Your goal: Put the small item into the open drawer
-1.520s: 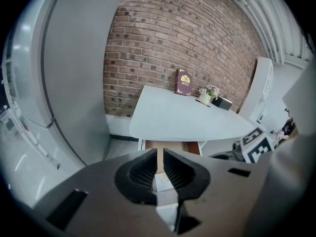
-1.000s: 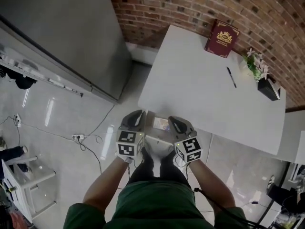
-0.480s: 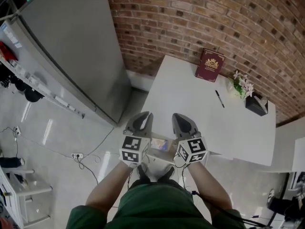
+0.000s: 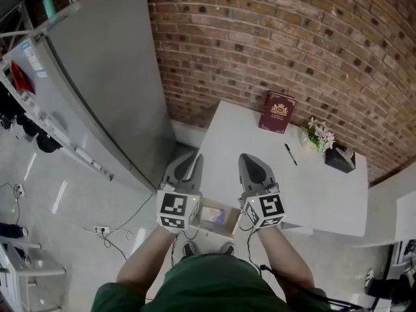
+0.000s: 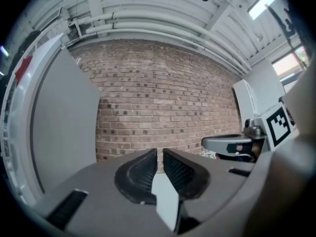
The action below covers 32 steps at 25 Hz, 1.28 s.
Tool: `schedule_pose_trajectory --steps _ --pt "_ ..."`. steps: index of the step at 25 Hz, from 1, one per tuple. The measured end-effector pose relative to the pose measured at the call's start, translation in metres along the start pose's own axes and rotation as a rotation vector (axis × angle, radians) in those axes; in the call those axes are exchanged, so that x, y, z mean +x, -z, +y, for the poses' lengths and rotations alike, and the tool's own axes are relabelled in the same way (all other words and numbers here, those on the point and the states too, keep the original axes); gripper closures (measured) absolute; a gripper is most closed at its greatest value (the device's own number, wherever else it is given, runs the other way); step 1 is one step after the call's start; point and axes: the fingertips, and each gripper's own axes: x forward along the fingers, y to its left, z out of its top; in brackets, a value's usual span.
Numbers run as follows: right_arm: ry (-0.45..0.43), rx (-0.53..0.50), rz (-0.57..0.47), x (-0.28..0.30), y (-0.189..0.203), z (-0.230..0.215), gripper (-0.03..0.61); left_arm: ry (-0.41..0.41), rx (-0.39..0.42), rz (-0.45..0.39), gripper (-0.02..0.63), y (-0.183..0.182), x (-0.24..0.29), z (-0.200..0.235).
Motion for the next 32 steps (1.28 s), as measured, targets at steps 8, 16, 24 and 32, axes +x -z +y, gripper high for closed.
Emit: schedule_pose_trajectory --steps 8,16,24,32 --pt "0.064 -0.059 -0.096 -0.001 -0.052 -0.022 0.575 -0.052 0.037 -0.099 0.577 -0.053 0.0 0.037" --pt "0.109 -0.052 -0.106 -0.006 -0.057 -0.041 0.575 -0.06 0.026 -0.102 0.577 -0.054 0.0 0.041" --pt "0.102 -0.069 -0.108 -0.009 -0.058 -0.035 0.575 -0.063 0.002 -0.112 0.577 -0.056 -0.005 0.044" --pt "0.094 -0.057 -0.102 -0.01 -0.053 -0.038 0.577 -0.068 -0.01 -0.105 0.577 -0.051 -0.005 0.044"
